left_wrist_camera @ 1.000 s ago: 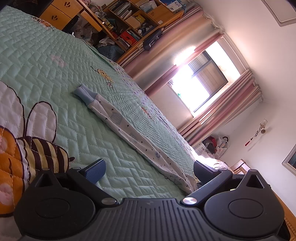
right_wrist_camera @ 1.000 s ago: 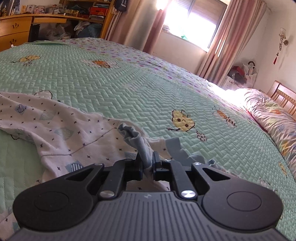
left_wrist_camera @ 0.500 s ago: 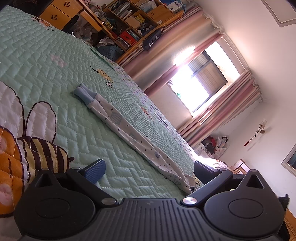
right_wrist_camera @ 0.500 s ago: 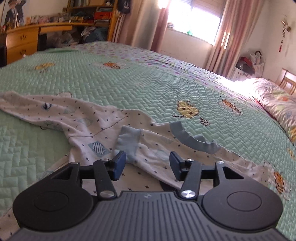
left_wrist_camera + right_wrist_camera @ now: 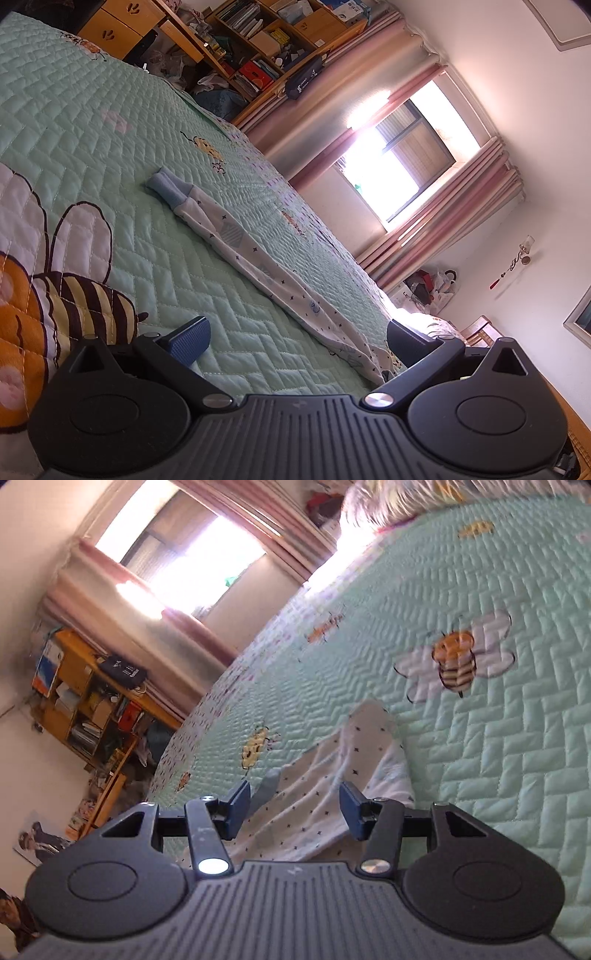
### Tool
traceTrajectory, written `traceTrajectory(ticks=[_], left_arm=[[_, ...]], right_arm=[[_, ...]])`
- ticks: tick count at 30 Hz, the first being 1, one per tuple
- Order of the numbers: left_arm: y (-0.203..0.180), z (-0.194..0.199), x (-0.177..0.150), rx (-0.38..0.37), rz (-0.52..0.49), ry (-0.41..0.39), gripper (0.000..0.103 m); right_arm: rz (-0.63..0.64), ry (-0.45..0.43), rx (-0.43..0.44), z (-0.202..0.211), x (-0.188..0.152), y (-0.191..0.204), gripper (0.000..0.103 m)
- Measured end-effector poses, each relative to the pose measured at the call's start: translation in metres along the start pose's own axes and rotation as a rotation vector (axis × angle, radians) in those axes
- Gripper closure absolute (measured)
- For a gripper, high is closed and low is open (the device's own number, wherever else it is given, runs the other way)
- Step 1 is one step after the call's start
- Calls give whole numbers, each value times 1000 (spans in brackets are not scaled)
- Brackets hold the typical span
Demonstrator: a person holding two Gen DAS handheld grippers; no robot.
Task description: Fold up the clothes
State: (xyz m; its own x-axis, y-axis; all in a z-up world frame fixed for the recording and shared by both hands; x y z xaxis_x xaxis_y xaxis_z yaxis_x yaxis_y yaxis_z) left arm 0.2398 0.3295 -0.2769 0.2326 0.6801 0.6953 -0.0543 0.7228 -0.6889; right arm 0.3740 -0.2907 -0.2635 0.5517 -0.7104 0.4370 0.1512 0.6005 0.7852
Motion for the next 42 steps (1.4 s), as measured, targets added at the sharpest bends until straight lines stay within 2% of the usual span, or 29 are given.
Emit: traceTrajectory(ticks=[1, 2, 3, 4, 7, 9, 11, 13, 14, 15, 17, 19, 21, 25, 30, 34, 39, 42], left_arm=[[0, 0, 0, 0, 0, 0, 1], [0, 0, 0, 1, 0, 0, 1], [0, 0, -1, 2, -2, 0, 1], [-1, -1, -1, 3, -4, 1, 1], [-1, -2, -1, 4, -7, 2, 1], [-2, -2, -1, 4, -6, 2, 1], [-2, -2, 0, 2, -5, 2, 1], [-2, -2, 0, -1, -2, 1, 1], [-1, -2, 0, -3, -1, 1, 1], [-1, -2, 0, -4, 0, 1, 1], [0, -2, -1, -3, -1, 0, 1], [0, -2, -1, -2, -2, 1, 1], [1, -2, 0, -3, 1, 1, 1], [5, -1, 4, -12, 43, 6, 1], [23, 2, 18, -20, 255, -49, 1], [29, -11, 28, 44, 348, -41, 1], [34, -41, 43, 247, 450, 10, 0], [42, -56, 55, 272, 529, -2, 0]], right_arm=[[-31, 31, -30, -8, 0, -13, 48], [-38, 45, -59, -11, -3, -23, 55], [-33, 38, -61, -8, -5, -29, 62], [-31, 16, -57, -1, -7, -32, 63], [81, -74, -81, 24, -15, -10, 56], [168, -35, -18, 22, -29, 17, 50], [202, 45, 41, 11, -43, 35, 47], [177, 89, 9, -2, -46, 28, 47], [145, 84, -27, -4, -43, 16, 47], [97, 60, -72, -3, -37, -1, 54], [-4, 25, -61, 12, -32, -25, 75], [-27, -20, -55, 36, -33, -31, 69], [6, -55, -31, 60, -39, -26, 57], [-3, -54, 2, 84, -59, -27, 54], [12, -4, 60, 90, -82, -21, 53], [40, 16, 73, 87, -95, -16, 53], [43, 22, 108, 83, -102, -10, 48], [37, 20, 123, 85, -99, -12, 46]])
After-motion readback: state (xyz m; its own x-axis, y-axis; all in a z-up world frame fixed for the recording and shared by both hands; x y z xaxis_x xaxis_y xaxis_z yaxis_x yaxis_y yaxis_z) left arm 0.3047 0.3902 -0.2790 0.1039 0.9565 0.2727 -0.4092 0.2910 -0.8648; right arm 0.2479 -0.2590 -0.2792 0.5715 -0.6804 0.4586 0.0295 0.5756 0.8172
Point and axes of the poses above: each gripper's, at about its wrist camera, not at the fingertips, and z roughly against the way its jaws point, y to its left, x to its top, the point moved 6 cm from there along -z, roughly the way its jaws point, and after that the axes turned 3 degrees about -z, right-handed, at the moved point
